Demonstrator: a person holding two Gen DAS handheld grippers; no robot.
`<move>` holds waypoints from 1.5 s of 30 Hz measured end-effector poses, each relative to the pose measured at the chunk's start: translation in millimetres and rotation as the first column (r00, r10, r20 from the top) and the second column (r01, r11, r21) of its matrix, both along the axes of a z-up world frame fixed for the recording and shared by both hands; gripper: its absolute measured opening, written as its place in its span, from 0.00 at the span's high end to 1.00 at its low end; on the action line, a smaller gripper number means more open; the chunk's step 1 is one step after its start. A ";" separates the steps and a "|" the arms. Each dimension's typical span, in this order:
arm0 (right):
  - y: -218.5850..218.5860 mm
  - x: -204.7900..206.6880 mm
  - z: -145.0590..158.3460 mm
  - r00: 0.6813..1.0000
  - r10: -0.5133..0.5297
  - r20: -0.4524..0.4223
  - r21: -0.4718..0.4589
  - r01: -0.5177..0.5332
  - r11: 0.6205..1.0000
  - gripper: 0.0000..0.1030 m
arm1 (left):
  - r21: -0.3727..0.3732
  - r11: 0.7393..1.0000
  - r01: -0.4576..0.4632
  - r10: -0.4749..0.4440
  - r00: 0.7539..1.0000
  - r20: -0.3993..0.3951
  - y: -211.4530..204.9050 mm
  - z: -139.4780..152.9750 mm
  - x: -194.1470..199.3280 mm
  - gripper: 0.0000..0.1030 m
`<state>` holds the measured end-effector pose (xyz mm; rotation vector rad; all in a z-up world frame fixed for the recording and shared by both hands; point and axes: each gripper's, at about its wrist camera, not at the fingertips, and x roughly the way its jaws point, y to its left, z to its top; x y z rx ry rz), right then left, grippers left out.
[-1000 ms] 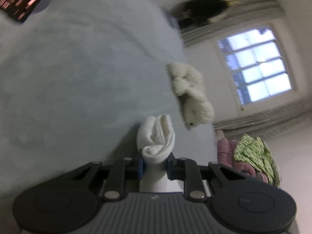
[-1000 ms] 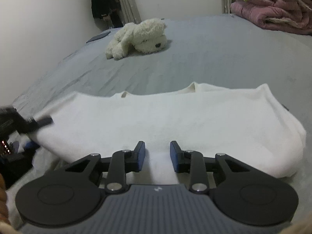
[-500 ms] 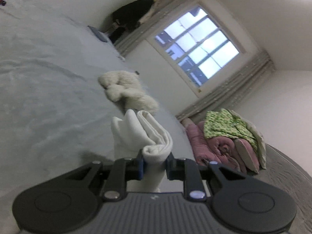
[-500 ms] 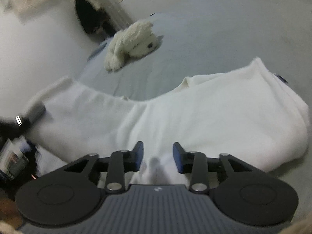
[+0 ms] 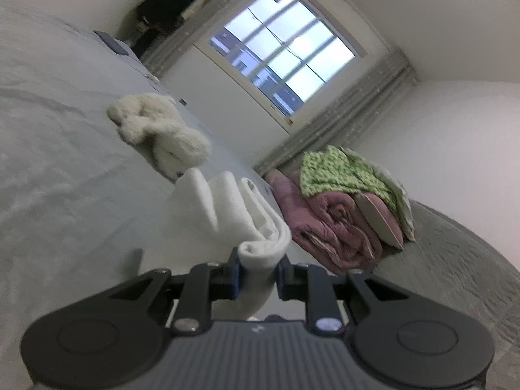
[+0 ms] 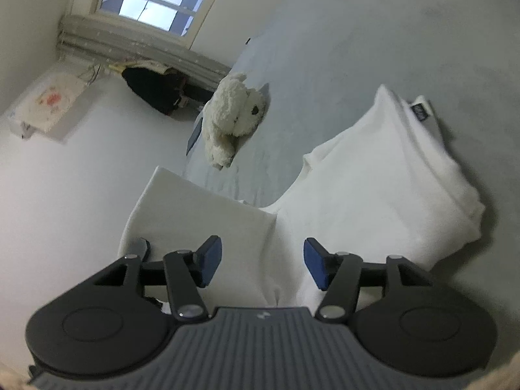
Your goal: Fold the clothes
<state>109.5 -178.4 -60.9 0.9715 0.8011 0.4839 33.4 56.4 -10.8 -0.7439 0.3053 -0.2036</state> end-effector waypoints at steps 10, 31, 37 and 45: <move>-38.4 -2.7 -4.8 0.995 -0.081 -0.067 0.102 0.087 0.991 0.38 | 0.020 0.989 0.145 -0.143 0.987 -0.067 -29.0 -18.5 16.6 0.80; -42.0 -5.6 -8.1 0.990 -0.068 -0.126 0.056 0.076 0.996 0.38 | -0.074 0.940 0.334 -0.342 0.906 -0.250 -40.9 -44.8 40.0 0.59; -43.0 -1.7 -7.1 0.990 -0.071 -0.125 0.041 0.077 0.996 0.36 | -0.120 0.902 0.414 -0.431 0.872 -0.231 -26.8 -32.1 31.4 0.56; -34.9 1.5 -1.9 0.992 -0.079 -0.102 0.006 0.081 0.997 0.36 | -0.042 0.932 0.361 -0.362 0.908 -0.211 4.2 -19.5 22.8 0.58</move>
